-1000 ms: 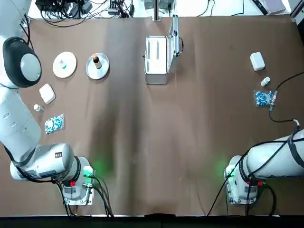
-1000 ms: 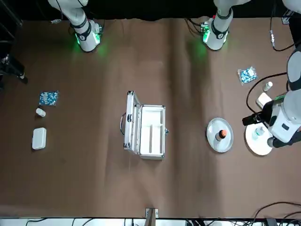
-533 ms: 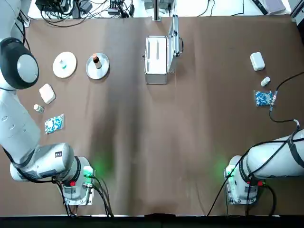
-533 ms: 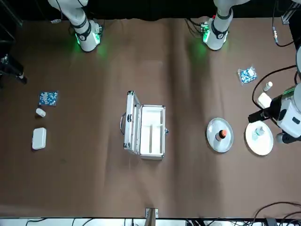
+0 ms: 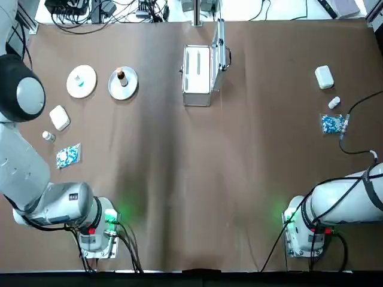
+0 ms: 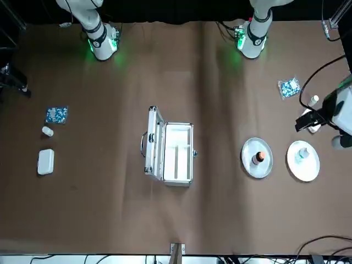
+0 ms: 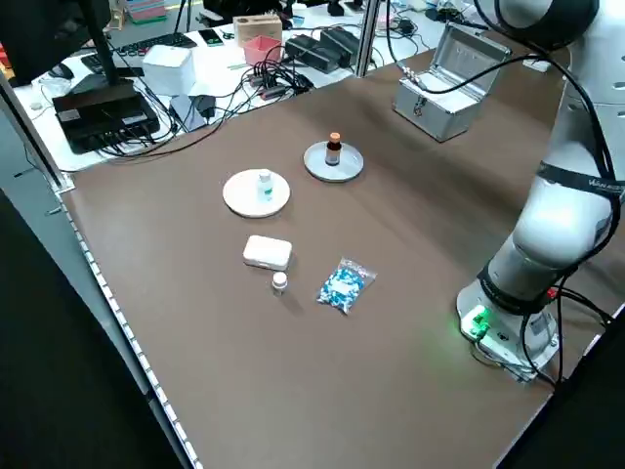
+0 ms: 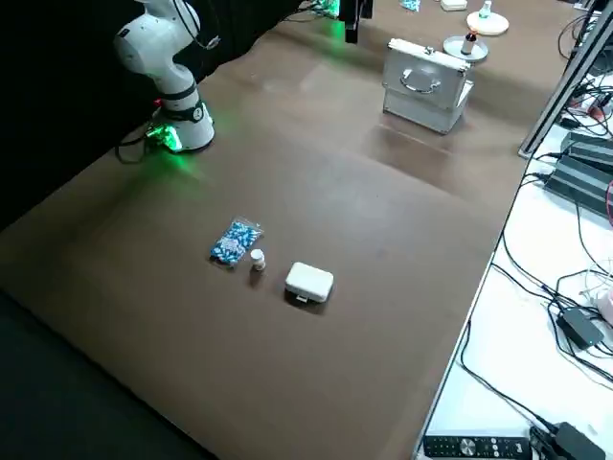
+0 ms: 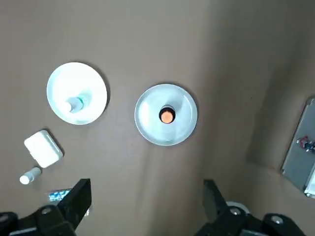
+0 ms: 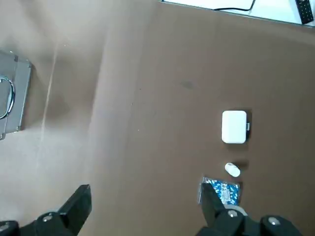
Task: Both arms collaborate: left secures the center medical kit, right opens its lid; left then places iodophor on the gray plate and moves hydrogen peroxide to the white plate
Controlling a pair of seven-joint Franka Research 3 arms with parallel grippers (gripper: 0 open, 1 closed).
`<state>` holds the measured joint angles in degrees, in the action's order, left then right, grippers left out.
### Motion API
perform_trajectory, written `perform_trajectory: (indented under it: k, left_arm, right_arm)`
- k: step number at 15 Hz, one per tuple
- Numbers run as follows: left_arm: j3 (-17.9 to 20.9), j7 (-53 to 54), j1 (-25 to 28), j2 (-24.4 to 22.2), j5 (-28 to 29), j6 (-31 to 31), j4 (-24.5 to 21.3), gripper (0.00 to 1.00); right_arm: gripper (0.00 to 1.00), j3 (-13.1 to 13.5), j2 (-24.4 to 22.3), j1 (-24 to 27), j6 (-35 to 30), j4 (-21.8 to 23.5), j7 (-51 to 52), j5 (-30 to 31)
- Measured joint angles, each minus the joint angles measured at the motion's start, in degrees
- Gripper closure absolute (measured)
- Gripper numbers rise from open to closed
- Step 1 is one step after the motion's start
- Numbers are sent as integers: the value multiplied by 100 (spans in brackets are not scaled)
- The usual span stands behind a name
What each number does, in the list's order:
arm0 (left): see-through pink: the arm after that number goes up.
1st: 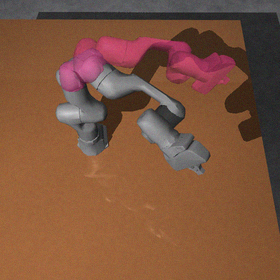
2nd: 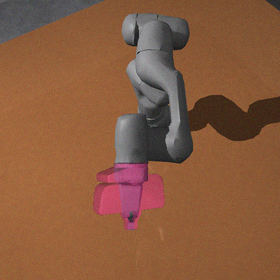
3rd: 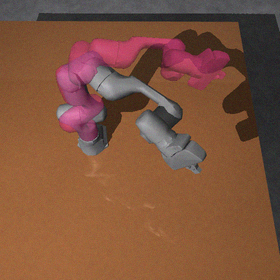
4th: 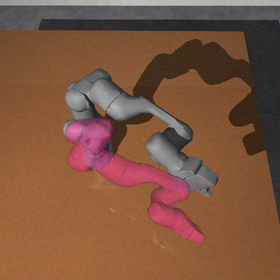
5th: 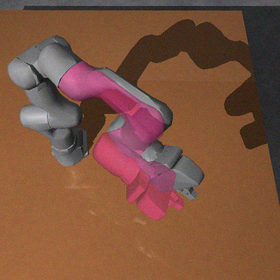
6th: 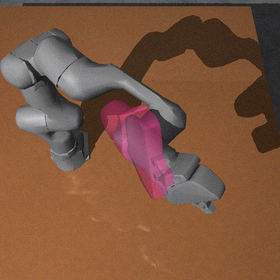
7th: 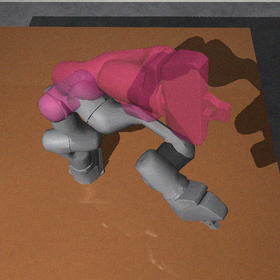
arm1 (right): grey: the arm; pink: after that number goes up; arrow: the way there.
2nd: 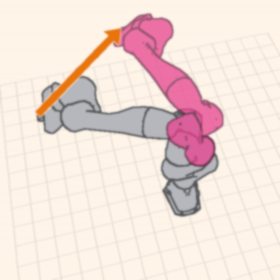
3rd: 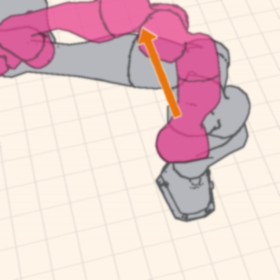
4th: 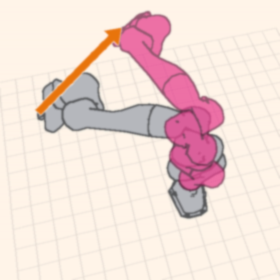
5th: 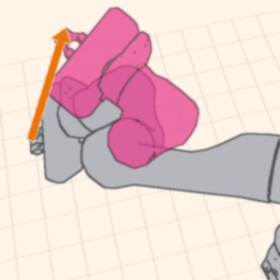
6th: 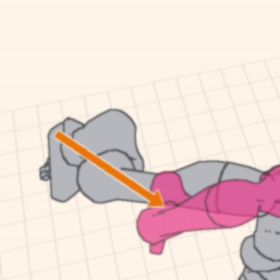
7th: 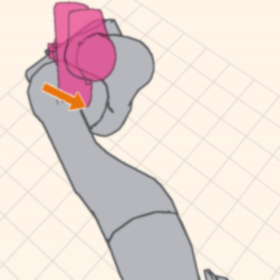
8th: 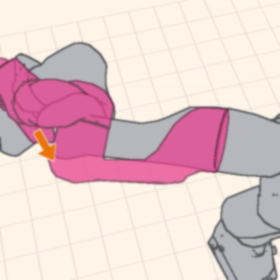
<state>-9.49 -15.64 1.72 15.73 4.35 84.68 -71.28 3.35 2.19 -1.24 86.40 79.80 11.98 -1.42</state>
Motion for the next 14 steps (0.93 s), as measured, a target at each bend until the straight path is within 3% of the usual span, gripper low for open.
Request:
perform_trajectory:
  k: [3,5,8,14]
  left_arm:
    - [613,620,-463,-321,-245,417,-528,0]
    - [827,834,-554,-597,-299,659,-930,0]
    - [883,951,-553,-821,-314,718,-1173,0]
    - [877,1085,-609,-839,-315,747,-1285,0]
  right_arm:
    - [1,0,0,0,0,0,0,0]
    - [1,0,0,0,0,-1,0,0]
    - [1,0,0,-1,0,-1,0,0]
    - [1,2,0,7,-6,-2,-4,-3]
